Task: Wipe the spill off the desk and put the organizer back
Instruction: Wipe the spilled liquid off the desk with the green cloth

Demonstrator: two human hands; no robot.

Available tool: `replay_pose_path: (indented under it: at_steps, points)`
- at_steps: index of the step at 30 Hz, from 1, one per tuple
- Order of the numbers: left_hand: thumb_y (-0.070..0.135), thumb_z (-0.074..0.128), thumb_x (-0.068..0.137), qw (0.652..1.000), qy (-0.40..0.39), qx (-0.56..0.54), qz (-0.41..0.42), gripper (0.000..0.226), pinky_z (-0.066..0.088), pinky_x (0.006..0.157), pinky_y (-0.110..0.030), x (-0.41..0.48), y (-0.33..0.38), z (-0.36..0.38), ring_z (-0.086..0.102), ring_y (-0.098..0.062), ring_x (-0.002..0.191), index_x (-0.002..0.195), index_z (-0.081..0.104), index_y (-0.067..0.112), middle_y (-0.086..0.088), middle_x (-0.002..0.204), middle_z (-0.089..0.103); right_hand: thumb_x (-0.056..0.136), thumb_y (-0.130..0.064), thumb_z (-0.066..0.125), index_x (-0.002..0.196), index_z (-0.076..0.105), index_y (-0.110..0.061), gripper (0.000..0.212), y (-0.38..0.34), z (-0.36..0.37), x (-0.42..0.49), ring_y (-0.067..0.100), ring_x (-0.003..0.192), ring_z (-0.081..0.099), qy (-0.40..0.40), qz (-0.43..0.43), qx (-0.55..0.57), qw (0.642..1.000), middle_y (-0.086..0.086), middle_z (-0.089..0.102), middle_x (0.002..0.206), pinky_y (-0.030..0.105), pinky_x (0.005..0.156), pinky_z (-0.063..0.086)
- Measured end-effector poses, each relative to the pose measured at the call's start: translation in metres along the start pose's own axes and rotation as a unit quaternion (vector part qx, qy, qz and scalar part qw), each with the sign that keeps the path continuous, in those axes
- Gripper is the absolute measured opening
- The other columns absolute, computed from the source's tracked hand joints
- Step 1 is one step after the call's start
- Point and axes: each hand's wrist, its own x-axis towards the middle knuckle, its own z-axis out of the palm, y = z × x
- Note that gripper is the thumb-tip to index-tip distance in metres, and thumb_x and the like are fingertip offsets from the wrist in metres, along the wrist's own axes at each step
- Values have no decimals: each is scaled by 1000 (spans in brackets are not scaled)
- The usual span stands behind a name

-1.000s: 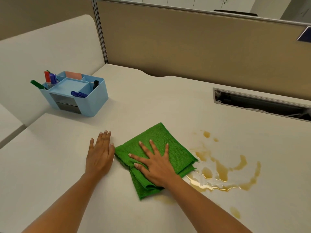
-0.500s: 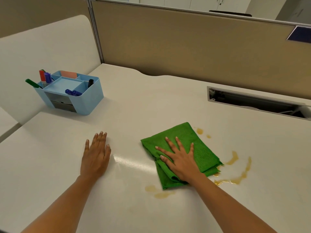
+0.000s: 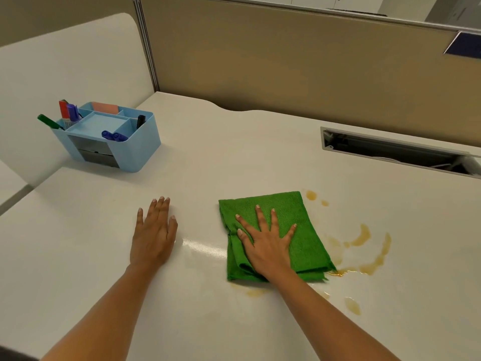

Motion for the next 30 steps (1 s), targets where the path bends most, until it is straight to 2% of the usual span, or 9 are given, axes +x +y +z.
replay_pose_path:
  at_steps: [2,5,12,17,21,30]
  points:
    - [22,26,96,1000,2,-2,2,48,2,120,-39,0,0,0,16,-17,144,143,22,12,-6,153,27,91,-60,7,138,4,-56,48,-13,4,-1,30,144,-17,3,1,-1,1000,-5,-10,158,68,98,-22]
    - [30,18,92,1000,3,1,6,55,1,119,-38,-2,2,-2,18,-19,144,143,23,11,-8,153,28,91,-59,6,139,2,-55,48,-33,9,-6,32,143,-17,5,-16,-5,1000,-3,-11,158,67,94,-26]
    - [34,13,85,1000,0,6,14,64,2,119,-37,-4,2,-5,17,-19,144,143,22,11,-8,153,27,90,-61,5,138,0,-56,48,-50,12,-26,31,142,-20,-5,-83,-8,996,-3,-14,157,66,93,-28]
    - [33,14,86,1000,0,-1,11,63,5,119,-38,-5,3,-4,18,-20,144,143,23,10,-10,153,27,88,-63,4,137,2,-58,50,-41,11,-45,28,143,-21,-8,-141,-12,990,-6,-11,158,63,93,-32]
    - [22,26,96,1000,-3,-14,4,48,8,119,-39,-6,2,-2,17,-20,144,143,22,11,-8,153,26,86,-64,3,136,4,-60,50,-26,9,-57,26,143,-20,-10,-174,-17,985,-7,-8,158,60,95,-32]
    - [20,27,97,999,-15,-28,2,49,5,119,-39,-4,2,-1,15,-18,144,145,18,13,-7,154,24,86,-64,1,136,2,-60,50,-25,8,-49,26,143,-21,-20,-187,-21,982,-8,-10,158,59,91,-36]
